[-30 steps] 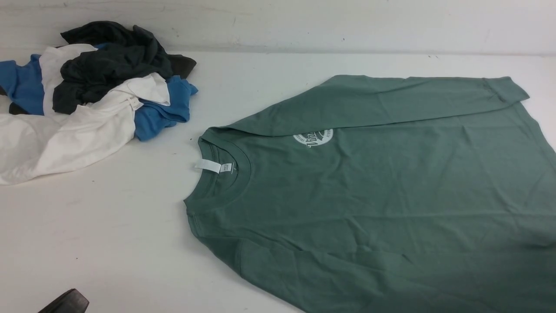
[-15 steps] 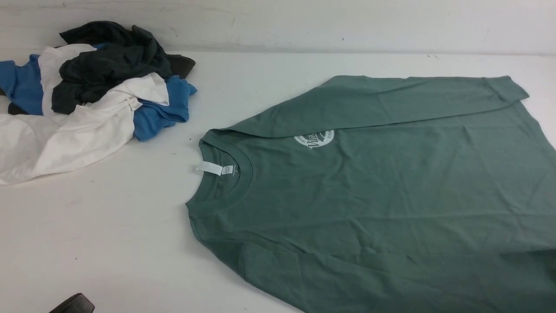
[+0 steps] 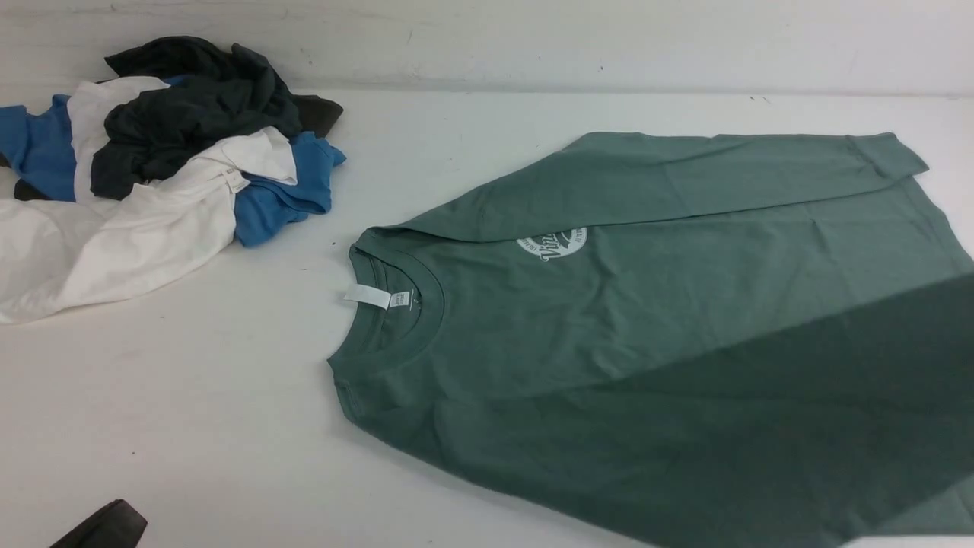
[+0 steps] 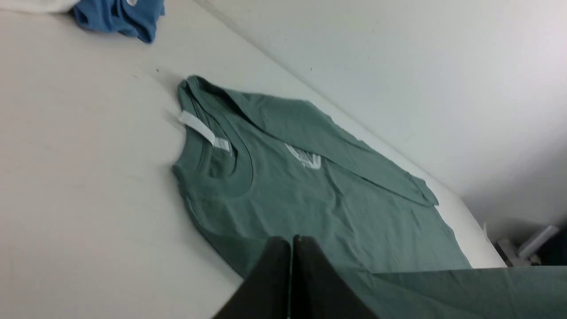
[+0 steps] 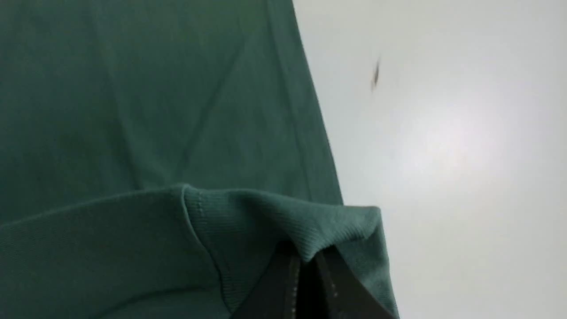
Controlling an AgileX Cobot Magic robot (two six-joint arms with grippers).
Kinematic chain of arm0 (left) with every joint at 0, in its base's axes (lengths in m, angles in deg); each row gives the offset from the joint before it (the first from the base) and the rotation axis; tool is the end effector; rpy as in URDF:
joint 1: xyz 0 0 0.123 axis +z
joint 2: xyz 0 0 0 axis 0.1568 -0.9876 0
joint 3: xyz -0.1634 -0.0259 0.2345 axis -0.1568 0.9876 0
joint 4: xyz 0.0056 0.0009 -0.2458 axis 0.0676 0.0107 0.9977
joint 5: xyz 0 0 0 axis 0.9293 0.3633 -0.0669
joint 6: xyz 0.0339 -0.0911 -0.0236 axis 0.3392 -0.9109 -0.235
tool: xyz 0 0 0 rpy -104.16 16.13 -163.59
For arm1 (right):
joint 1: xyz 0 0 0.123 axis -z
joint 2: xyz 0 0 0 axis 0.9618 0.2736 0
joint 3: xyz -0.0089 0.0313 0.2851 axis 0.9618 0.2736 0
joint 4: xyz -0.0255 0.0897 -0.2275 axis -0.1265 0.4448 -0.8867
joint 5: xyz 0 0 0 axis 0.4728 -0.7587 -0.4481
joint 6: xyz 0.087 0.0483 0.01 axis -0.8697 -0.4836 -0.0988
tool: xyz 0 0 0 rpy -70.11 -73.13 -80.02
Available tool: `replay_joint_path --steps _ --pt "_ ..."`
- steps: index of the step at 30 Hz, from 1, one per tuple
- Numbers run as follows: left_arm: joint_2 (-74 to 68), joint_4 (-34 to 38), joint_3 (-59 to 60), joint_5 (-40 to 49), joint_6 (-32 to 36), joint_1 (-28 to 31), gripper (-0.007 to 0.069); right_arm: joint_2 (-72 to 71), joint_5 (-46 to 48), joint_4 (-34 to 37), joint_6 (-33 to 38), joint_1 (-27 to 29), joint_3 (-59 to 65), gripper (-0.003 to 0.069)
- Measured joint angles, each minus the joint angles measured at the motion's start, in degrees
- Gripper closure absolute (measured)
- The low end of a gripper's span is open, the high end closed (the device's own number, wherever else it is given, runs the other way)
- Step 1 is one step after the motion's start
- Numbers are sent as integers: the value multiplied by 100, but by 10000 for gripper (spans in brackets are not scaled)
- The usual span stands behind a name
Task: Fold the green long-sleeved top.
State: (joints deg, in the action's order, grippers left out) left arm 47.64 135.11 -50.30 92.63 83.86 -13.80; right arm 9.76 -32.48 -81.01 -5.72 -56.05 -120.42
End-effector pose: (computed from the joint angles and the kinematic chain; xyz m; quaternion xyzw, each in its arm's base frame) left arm 0.0530 -0.0269 0.1908 -0.1604 0.7155 -0.3440 0.5865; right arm 0.2892 -0.1025 0.3134 0.0937 0.9677 -0.0889 0.2164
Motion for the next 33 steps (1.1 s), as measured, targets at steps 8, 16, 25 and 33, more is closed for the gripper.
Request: replay_joint_path --steps 8,16,25,33 --pt "-181 69 -262 -333 0 0 629 1828 -372 4 193 -465 -1862 652" --pt "-2078 -2 -1316 780 45 0 629 3672 -570 -186 110 -569 -2988 547" --pt "-5238 -1458 -3499 3119 144 0 626 4004 651 -385 -513 -569 -4131 190" --pt "-7795 -2084 -5171 3753 144 0 521 3526 1467 441 -513 -574 -4930 351"
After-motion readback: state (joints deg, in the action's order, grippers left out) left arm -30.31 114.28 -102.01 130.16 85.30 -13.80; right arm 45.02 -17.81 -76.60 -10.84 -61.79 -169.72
